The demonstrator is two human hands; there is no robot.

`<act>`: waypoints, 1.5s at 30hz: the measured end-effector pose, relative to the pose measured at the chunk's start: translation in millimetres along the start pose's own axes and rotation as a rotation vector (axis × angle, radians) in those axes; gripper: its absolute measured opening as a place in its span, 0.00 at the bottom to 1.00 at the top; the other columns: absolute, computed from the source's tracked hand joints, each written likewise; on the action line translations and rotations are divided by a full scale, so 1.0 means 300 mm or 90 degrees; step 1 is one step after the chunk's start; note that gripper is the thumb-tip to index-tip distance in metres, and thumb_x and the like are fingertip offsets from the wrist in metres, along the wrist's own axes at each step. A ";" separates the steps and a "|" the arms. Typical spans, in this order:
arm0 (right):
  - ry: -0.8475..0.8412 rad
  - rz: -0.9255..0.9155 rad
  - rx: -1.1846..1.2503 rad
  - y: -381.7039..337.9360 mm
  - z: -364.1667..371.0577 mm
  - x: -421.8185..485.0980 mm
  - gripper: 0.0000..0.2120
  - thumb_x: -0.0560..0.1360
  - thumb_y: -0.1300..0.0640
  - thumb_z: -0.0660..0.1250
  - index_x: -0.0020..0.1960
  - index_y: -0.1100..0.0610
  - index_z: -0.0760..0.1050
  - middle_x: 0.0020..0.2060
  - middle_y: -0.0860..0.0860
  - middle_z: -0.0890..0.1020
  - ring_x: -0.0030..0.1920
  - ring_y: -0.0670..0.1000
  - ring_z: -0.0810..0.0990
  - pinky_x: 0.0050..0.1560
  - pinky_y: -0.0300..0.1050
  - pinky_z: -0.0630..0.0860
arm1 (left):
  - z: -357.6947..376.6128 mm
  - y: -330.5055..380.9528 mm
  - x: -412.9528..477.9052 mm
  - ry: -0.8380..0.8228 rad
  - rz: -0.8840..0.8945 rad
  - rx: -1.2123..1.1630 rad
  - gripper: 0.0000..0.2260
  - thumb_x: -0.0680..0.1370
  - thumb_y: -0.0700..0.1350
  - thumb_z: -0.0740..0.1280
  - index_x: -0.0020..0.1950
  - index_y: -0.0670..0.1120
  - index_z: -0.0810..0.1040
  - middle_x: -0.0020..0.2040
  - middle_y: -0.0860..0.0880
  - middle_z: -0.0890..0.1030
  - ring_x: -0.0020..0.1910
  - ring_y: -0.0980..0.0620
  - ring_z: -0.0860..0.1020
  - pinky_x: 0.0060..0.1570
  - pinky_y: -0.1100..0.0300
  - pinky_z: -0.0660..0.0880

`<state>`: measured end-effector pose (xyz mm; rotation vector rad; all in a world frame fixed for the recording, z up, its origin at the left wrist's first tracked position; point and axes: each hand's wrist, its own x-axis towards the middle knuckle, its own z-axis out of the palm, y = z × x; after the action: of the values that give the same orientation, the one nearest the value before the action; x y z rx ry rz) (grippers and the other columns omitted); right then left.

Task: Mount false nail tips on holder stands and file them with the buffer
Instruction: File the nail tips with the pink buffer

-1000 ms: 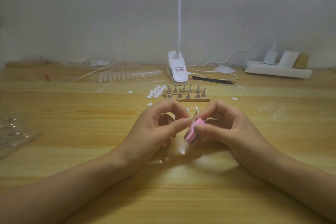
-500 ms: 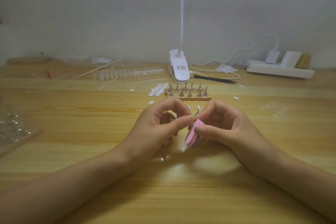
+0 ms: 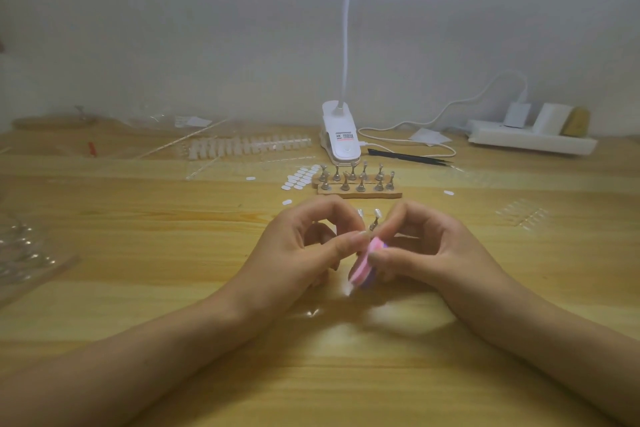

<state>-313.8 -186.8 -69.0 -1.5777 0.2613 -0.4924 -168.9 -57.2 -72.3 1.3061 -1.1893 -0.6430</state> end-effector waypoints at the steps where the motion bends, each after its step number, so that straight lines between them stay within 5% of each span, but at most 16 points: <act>1: 0.031 -0.007 0.010 -0.001 -0.001 0.001 0.15 0.69 0.54 0.80 0.43 0.59 0.75 0.43 0.62 0.85 0.44 0.61 0.85 0.39 0.47 0.81 | -0.001 0.000 -0.001 0.002 -0.004 -0.004 0.06 0.74 0.46 0.71 0.42 0.45 0.78 0.38 0.51 0.76 0.28 0.59 0.70 0.28 0.67 0.67; 3: 0.088 -0.012 0.044 -0.007 -0.009 0.000 0.14 0.66 0.54 0.80 0.42 0.56 0.76 0.43 0.62 0.85 0.44 0.58 0.86 0.37 0.44 0.81 | -0.002 0.000 0.000 0.008 -0.007 -0.009 0.06 0.74 0.46 0.71 0.42 0.45 0.78 0.37 0.53 0.76 0.28 0.60 0.69 0.28 0.67 0.67; 7: -0.008 -0.010 -0.006 -0.004 0.004 -0.008 0.15 0.70 0.57 0.78 0.44 0.61 0.73 0.42 0.63 0.85 0.43 0.61 0.85 0.43 0.54 0.83 | 0.000 0.002 -0.002 -0.007 0.011 -0.009 0.05 0.75 0.45 0.71 0.42 0.46 0.78 0.36 0.55 0.76 0.28 0.60 0.70 0.28 0.68 0.67; 11: 0.094 -0.021 0.059 -0.010 -0.008 -0.003 0.16 0.66 0.54 0.79 0.45 0.59 0.74 0.40 0.58 0.86 0.42 0.55 0.86 0.39 0.44 0.82 | 0.000 -0.001 -0.001 -0.003 0.008 -0.008 0.05 0.74 0.45 0.71 0.42 0.45 0.78 0.34 0.58 0.75 0.28 0.60 0.70 0.28 0.68 0.67; 14: -0.007 -0.021 0.008 -0.004 0.001 -0.009 0.13 0.71 0.57 0.78 0.46 0.60 0.74 0.42 0.61 0.85 0.43 0.59 0.86 0.42 0.46 0.82 | 0.000 -0.003 0.000 -0.009 0.016 -0.005 0.05 0.75 0.44 0.71 0.42 0.44 0.78 0.36 0.56 0.76 0.28 0.60 0.70 0.27 0.68 0.67; 18: 0.085 -0.024 0.045 -0.007 -0.014 -0.005 0.12 0.67 0.55 0.80 0.42 0.54 0.78 0.41 0.58 0.86 0.41 0.56 0.85 0.39 0.44 0.81 | 0.000 -0.005 0.002 -0.007 0.011 -0.002 0.05 0.74 0.46 0.71 0.42 0.46 0.78 0.37 0.55 0.77 0.28 0.60 0.70 0.28 0.67 0.67; 21: -0.022 -0.014 0.002 0.000 -0.003 -0.011 0.15 0.70 0.59 0.79 0.46 0.61 0.73 0.42 0.62 0.85 0.42 0.61 0.85 0.45 0.52 0.83 | -0.001 -0.007 0.002 -0.010 0.011 -0.001 0.05 0.74 0.46 0.71 0.41 0.47 0.78 0.35 0.56 0.77 0.28 0.60 0.70 0.28 0.67 0.67; 25: 0.082 -0.034 0.030 -0.005 -0.008 -0.010 0.13 0.67 0.55 0.78 0.43 0.58 0.75 0.41 0.59 0.85 0.42 0.56 0.85 0.42 0.46 0.82 | -0.004 -0.008 0.000 -0.007 0.008 0.004 0.05 0.74 0.46 0.71 0.42 0.46 0.78 0.36 0.57 0.76 0.28 0.60 0.71 0.27 0.67 0.67; 28: -0.008 -0.024 0.017 -0.004 0.002 -0.014 0.13 0.68 0.61 0.79 0.44 0.60 0.74 0.41 0.62 0.85 0.41 0.59 0.86 0.43 0.46 0.82 | -0.002 -0.005 -0.002 -0.002 0.011 0.001 0.05 0.74 0.46 0.71 0.41 0.46 0.78 0.35 0.56 0.77 0.27 0.60 0.71 0.26 0.67 0.67; 32: 0.089 -0.041 0.043 -0.006 -0.004 -0.009 0.13 0.64 0.56 0.79 0.41 0.56 0.76 0.40 0.59 0.85 0.41 0.57 0.85 0.42 0.47 0.82 | -0.002 -0.004 -0.003 0.002 0.011 0.008 0.06 0.74 0.46 0.71 0.42 0.45 0.78 0.36 0.56 0.77 0.28 0.61 0.71 0.26 0.68 0.67; 35: 0.004 -0.030 -0.035 -0.004 0.000 -0.016 0.14 0.69 0.60 0.79 0.44 0.61 0.74 0.42 0.62 0.85 0.43 0.61 0.85 0.45 0.54 0.83 | 0.000 -0.002 -0.003 -0.002 0.018 0.012 0.06 0.75 0.45 0.72 0.42 0.45 0.78 0.34 0.58 0.76 0.27 0.62 0.70 0.26 0.71 0.66; 39: 0.099 -0.051 0.023 -0.008 -0.003 -0.014 0.15 0.65 0.55 0.78 0.42 0.58 0.74 0.39 0.57 0.85 0.42 0.56 0.86 0.40 0.46 0.82 | -0.004 -0.004 -0.004 0.003 0.014 0.016 0.06 0.75 0.45 0.72 0.42 0.45 0.78 0.34 0.60 0.76 0.28 0.62 0.70 0.27 0.72 0.65; 43: -0.005 -0.020 -0.027 -0.006 0.002 -0.018 0.16 0.69 0.58 0.78 0.45 0.64 0.72 0.40 0.62 0.85 0.42 0.59 0.86 0.45 0.49 0.83 | -0.002 -0.001 -0.003 -0.003 0.033 0.025 0.05 0.75 0.44 0.71 0.42 0.45 0.78 0.33 0.61 0.77 0.27 0.63 0.71 0.28 0.75 0.65; 45: 0.051 -0.035 -0.013 -0.009 -0.001 -0.014 0.15 0.69 0.55 0.78 0.43 0.60 0.74 0.41 0.61 0.85 0.42 0.58 0.86 0.41 0.48 0.83 | -0.001 0.001 -0.004 -0.005 0.052 0.044 0.04 0.76 0.42 0.71 0.42 0.45 0.79 0.36 0.59 0.78 0.28 0.63 0.72 0.29 0.76 0.66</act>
<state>-318.0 -185.1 -66.9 -1.5895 0.2858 -0.5985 -169.0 -55.9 -72.4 1.3061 -1.2741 -0.5528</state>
